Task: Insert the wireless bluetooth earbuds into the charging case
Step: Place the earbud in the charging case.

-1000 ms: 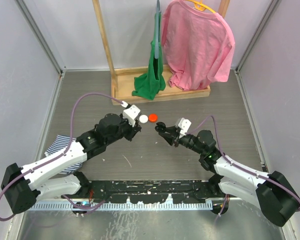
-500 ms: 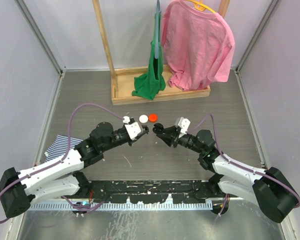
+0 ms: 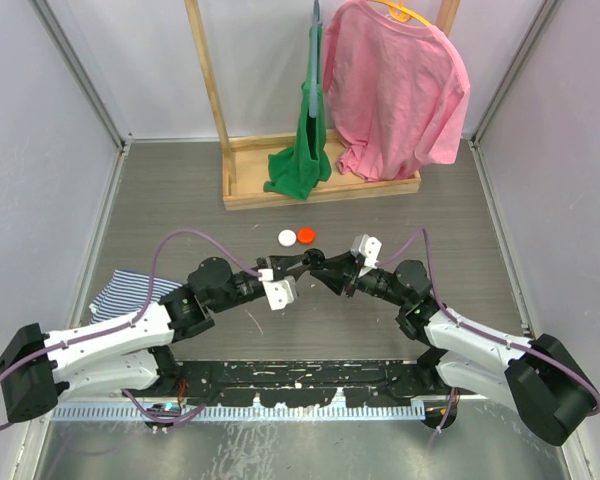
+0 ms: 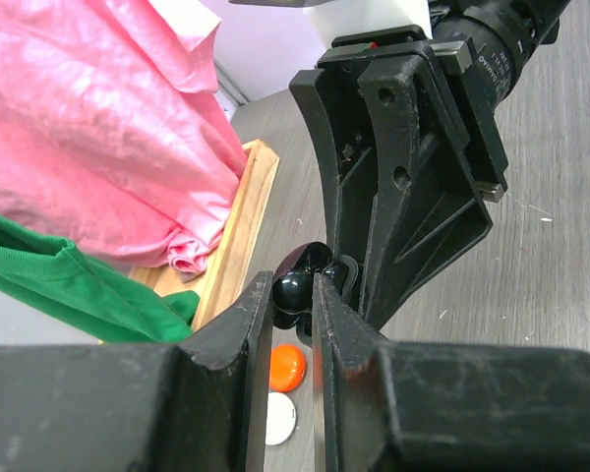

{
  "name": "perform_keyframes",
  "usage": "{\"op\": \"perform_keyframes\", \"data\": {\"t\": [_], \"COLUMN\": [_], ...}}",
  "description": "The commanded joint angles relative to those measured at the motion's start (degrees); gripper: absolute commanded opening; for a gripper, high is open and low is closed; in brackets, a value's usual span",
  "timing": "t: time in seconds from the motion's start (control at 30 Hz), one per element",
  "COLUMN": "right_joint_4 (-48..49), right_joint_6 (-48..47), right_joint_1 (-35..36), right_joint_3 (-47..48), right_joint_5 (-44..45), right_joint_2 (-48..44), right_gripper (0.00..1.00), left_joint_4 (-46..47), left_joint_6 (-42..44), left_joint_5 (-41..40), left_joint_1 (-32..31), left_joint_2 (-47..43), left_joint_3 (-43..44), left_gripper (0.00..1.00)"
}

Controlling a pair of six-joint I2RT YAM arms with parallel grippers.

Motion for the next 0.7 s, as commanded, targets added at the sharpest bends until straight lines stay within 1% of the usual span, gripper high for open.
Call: {"op": "perform_keyframes", "data": {"t": [0.0,0.37,0.67], "right_joint_4": [4.2,4.7,4.8], "right_joint_6": [1.2,1.5,1.7], "right_joint_1": [-0.2,-0.2,-0.2], "right_joint_3": [2.0,2.0,2.0], "right_joint_5": [-1.4,-1.8,-1.8], "right_joint_2": [-0.2,-0.4,-0.5], "right_gripper": [0.23,0.24,0.24], "left_joint_4": [7.7,9.4,8.7], "left_joint_6": [7.0,12.4,13.2], "left_joint_5": [-3.2,-6.8,-7.6], "left_joint_1": [-1.5,-2.9,-3.8], "left_joint_2": [1.2,4.1,4.6], "left_joint_3": [-0.4,0.0,-0.6], "left_gripper": [0.12,0.13,0.12]}}
